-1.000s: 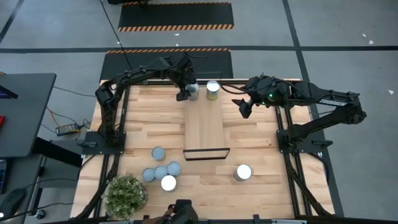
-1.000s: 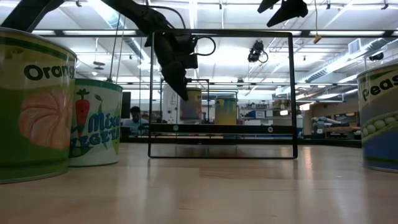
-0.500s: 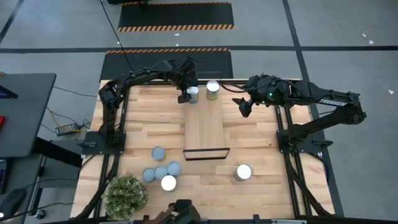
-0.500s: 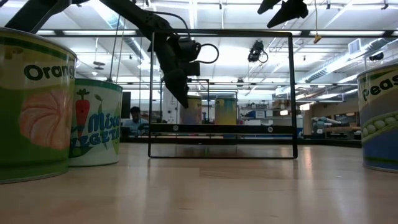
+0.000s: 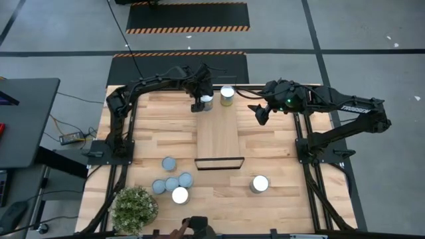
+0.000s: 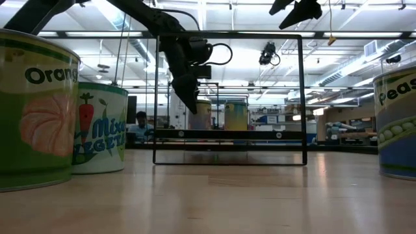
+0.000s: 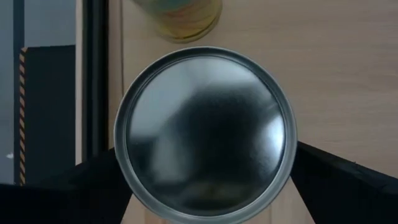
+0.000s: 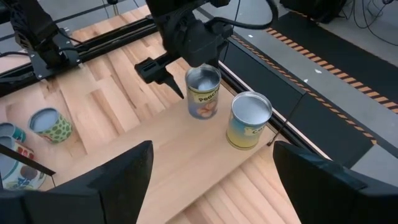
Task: Pick and place cans onto a shelf
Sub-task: Put the canned peaches on the shelf
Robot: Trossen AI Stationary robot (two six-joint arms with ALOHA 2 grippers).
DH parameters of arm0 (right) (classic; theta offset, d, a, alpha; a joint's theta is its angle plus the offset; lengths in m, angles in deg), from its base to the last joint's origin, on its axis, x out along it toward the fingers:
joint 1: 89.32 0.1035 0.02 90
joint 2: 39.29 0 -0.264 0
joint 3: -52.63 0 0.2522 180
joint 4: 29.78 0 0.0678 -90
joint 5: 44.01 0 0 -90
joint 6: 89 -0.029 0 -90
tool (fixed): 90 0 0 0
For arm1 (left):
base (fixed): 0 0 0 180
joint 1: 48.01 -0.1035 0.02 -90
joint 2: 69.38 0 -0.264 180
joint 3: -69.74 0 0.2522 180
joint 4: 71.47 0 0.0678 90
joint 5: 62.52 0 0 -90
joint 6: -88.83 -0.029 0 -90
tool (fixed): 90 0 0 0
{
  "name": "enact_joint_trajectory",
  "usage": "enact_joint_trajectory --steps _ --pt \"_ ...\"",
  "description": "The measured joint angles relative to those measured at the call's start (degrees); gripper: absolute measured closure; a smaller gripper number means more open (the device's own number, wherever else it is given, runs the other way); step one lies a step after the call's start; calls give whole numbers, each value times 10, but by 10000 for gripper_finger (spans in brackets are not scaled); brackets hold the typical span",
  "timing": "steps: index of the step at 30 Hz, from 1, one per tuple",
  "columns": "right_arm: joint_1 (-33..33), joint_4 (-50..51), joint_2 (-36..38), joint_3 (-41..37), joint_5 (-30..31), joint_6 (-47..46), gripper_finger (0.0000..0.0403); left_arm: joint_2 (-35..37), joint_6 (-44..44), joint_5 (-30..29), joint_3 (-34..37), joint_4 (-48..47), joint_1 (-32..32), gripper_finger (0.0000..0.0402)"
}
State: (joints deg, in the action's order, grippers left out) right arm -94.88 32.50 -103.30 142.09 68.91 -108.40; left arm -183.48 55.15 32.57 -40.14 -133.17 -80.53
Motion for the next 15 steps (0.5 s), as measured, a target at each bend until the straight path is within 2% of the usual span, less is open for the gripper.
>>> enact_joint_trajectory --steps 4,8,15 --pt "0 0 0 0 0 0 65 0 0 -1 0 0 10 8" --pt "0 0 0 0 0 0 65 1 -1 -32 0 0 18 8" --pt "0 0 0 0 0 0 65 8 -1 -52 0 -2 32 8"
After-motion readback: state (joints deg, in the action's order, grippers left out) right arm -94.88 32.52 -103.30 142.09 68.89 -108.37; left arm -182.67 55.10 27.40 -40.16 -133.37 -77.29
